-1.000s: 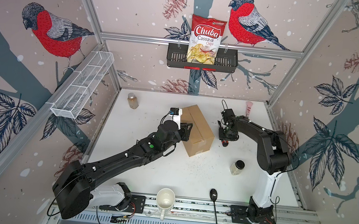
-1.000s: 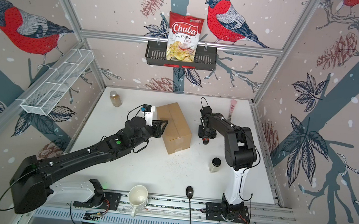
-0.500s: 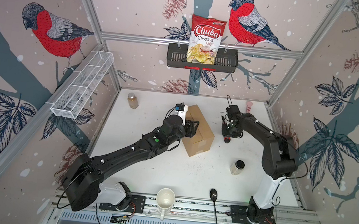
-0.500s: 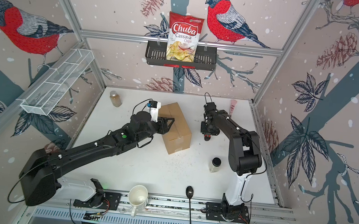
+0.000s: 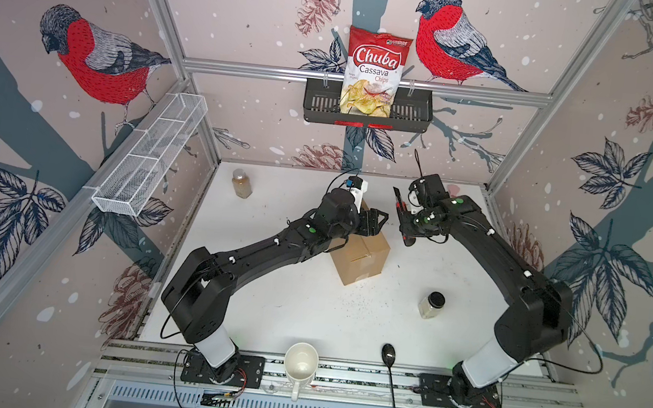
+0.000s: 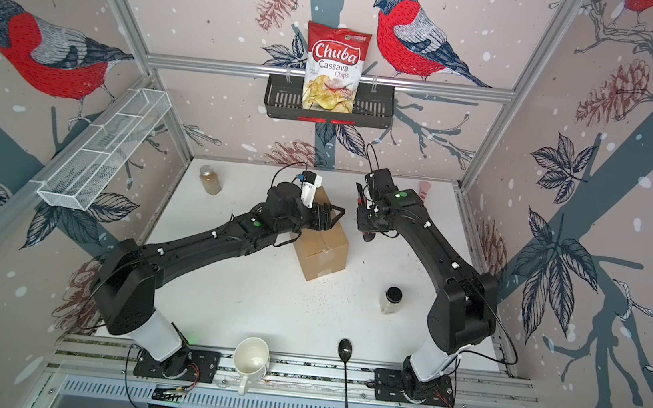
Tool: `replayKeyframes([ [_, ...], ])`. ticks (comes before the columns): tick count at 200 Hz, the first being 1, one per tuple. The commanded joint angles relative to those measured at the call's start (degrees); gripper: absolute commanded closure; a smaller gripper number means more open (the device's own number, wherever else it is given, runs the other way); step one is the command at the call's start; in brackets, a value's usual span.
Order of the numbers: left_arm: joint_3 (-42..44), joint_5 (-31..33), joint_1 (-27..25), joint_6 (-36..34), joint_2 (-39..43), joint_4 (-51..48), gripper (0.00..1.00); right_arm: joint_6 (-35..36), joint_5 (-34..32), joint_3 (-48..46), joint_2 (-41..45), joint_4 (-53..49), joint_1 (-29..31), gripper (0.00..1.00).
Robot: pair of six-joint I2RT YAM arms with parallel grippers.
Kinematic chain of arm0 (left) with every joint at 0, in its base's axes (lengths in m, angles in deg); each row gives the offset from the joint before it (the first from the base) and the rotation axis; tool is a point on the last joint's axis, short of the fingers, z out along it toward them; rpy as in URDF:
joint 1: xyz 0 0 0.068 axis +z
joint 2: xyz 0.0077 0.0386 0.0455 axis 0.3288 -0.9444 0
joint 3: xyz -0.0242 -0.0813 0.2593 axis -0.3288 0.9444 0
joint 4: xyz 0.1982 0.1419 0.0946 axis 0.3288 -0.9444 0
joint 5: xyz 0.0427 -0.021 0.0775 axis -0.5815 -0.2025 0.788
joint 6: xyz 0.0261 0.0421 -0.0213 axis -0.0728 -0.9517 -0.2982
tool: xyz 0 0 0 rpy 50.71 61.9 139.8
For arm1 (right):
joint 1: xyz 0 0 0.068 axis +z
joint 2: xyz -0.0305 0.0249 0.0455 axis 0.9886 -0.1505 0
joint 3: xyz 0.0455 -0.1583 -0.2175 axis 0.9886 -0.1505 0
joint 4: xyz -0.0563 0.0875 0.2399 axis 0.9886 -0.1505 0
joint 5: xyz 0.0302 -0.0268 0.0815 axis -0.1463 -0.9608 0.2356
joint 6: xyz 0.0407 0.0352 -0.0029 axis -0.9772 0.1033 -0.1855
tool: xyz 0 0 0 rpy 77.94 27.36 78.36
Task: Unpack the express box
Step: 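Bring the left gripper to the knife held by the right gripper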
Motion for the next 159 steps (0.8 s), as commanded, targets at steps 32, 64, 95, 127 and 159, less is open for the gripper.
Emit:
replayKeyframes([
  [32,-1.4,-6.2,0.6,5.4,-4.4,10.1,0.31,0.8,0.4,2.0,3.9,-2.6,3.0,0.91],
  [64,-0.9,-7.8,0.6,9.4,-5.8,16.2,0.33,1.1,0.4,1.1,5.5,-2.4,4.2,0.91],
  [95,-0.7,-8.4,0.6,11.3,-6.5,19.1,0.34,1.3,0.4,0.3,6.1,-2.1,4.3,0.91],
  [127,-1.6,-8.6,0.6,11.8,-8.0,19.8,0.39,1.8,0.9,0.3,6.4,-1.8,4.9,0.91],
  [159,-3.3,-9.2,0.6,13.1,-10.1,21.3,0.43,2.1,0.7,0.0,6.4,-1.7,6.0,0.91],
])
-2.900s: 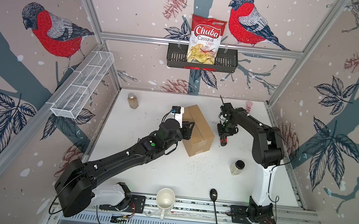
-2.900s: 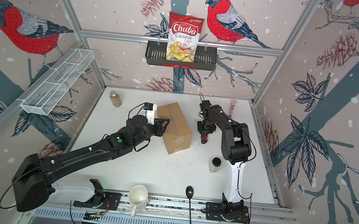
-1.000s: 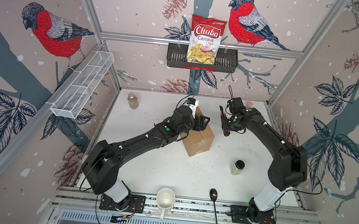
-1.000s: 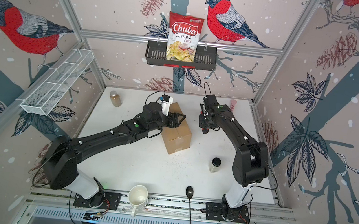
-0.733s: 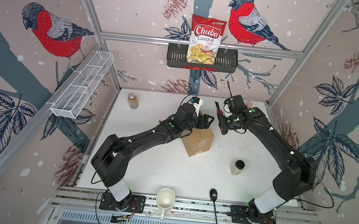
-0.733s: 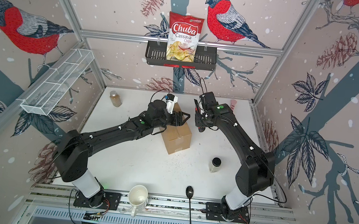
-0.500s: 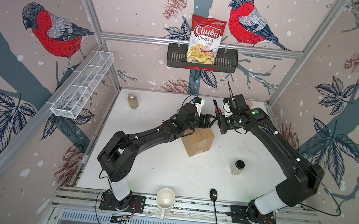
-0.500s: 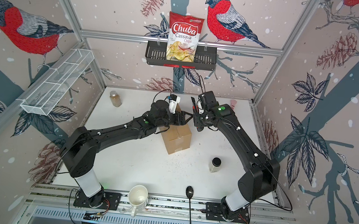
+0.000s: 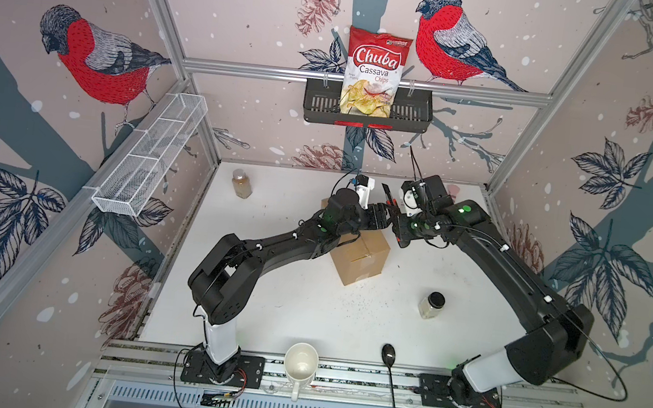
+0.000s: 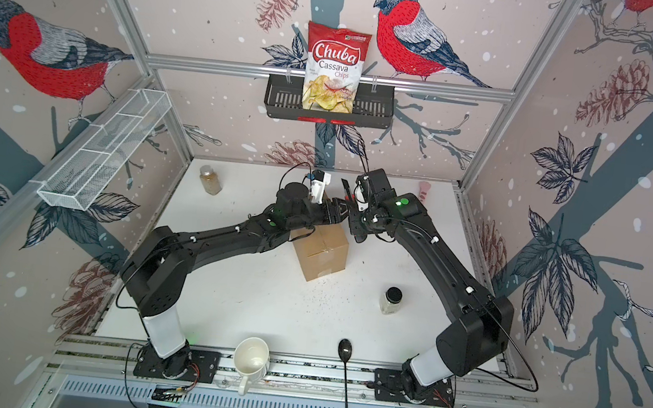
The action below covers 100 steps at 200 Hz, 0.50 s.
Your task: Unpack the express box
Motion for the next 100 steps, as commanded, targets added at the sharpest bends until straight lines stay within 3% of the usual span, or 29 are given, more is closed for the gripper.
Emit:
replayKeyframes([
  [1,-1.5,-1.4,0.1,1.3,-1.1,4.5,0.44,0.9,0.0,-0.1,0.6,0.4,0.7,0.91],
  [30,-2.3,-1.2,0.1,1.8,-2.2,5.4,0.5,1.2,-0.2,0.1,0.9,0.5,1.4,0.91],
  [68,-1.7,-1.5,0.1,3.2,-3.0,7.2,0.69,1.4,-0.4,0.3,1.2,0.5,1.7,0.91],
  [100,-0.8,-0.9,0.1,3.8,-3.1,8.1,0.79,1.5,-0.4,0.4,1.5,0.5,1.8,0.91],
])
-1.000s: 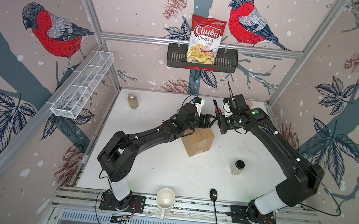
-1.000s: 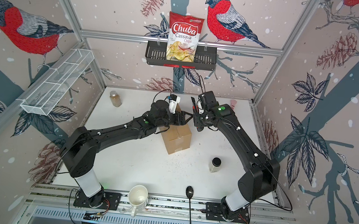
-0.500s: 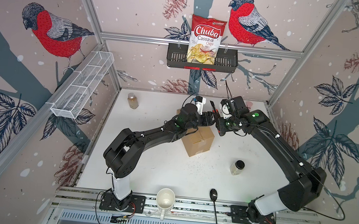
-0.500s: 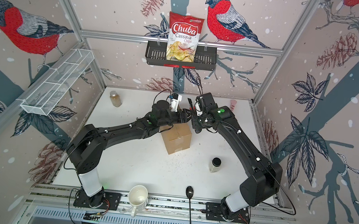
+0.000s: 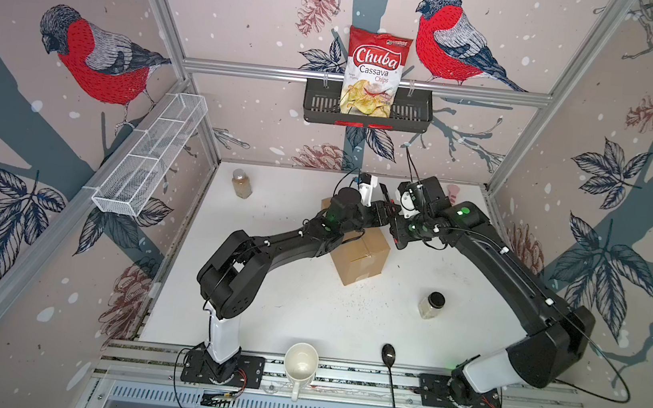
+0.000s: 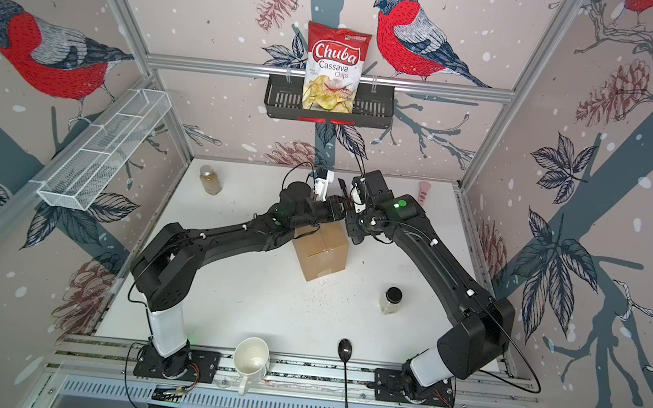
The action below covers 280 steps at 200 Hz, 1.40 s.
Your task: Unpack the express box
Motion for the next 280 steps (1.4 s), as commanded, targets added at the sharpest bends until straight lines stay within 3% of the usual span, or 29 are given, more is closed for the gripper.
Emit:
replayKeyframes([
  [1,0.6,0.6,0.1,-0.5,-0.1,2.3,0.79,1.1,-0.3,0.4,0.8,0.4,0.3,0.91],
  [63,2.9,1.6,0.4,1.8,-0.1,5.3,0.91,1.1,-0.9,-0.5,2.1,1.9,0.4,0.89],
  [117,6.3,0.5,1.2,11.4,-0.3,16.4,0.93,1.7,0.2,-6.7,6.7,10.3,0.4,0.68],
  [170,7.7,-0.6,1.2,16.2,0.8,21.5,0.93,2.9,0.3,-9.5,8.2,14.8,-0.5,0.58],
  [280,8.7,0.4,1.1,22.6,0.9,29.0,0.94,3.8,3.9,-12.1,7.9,21.9,-0.9,0.56],
])
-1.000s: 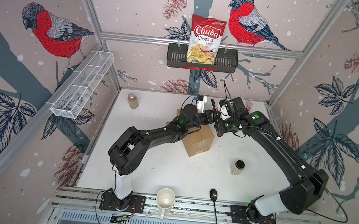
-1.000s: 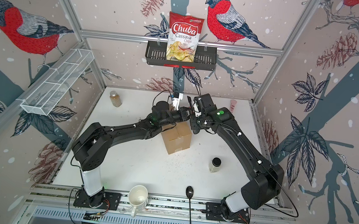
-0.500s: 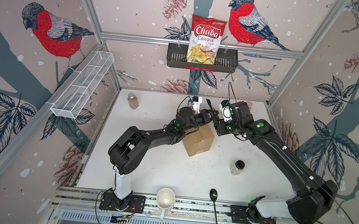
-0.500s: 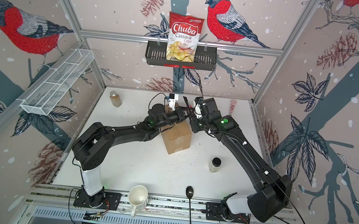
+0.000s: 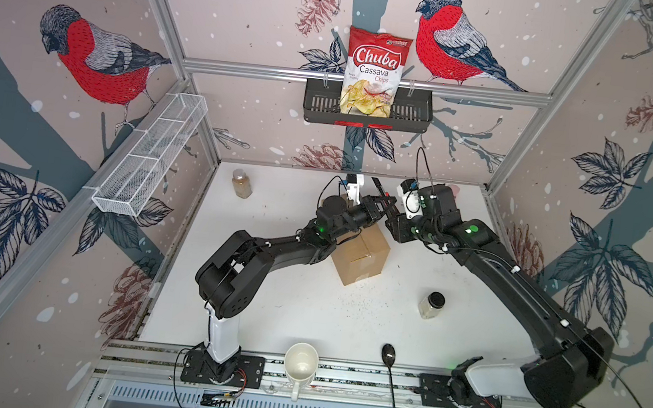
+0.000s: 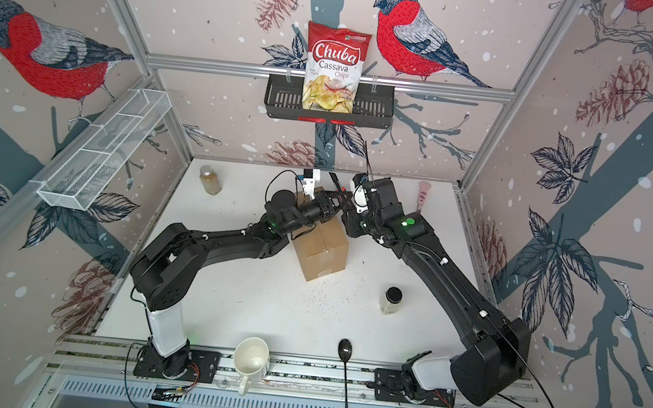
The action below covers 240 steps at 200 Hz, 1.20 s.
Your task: Unpack the express box
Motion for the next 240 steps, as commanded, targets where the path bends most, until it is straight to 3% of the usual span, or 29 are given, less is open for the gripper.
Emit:
replayKeyframes([
  [1,0.7,0.3,0.0,2.0,0.5,6.0,0.94,0.0,0.6,-0.5,0.2,3.7,-0.1,0.56],
  [47,1.4,1.1,0.0,2.8,0.8,6.7,0.94,-0.5,0.0,-2.0,0.9,7.6,-0.2,0.59],
  [144,1.5,0.8,-0.2,1.4,0.0,5.3,0.91,0.2,1.5,-1.7,1.3,6.6,-0.7,0.88],
  [182,2.5,1.7,-0.7,-1.5,0.7,3.5,0.76,-0.3,2.8,1.2,-0.3,0.2,-0.5,0.94],
  [240,5.8,4.5,-1.9,-8.1,5.5,-1.5,0.39,-5.0,0.9,2.2,-0.7,-9.8,0.1,0.96],
])
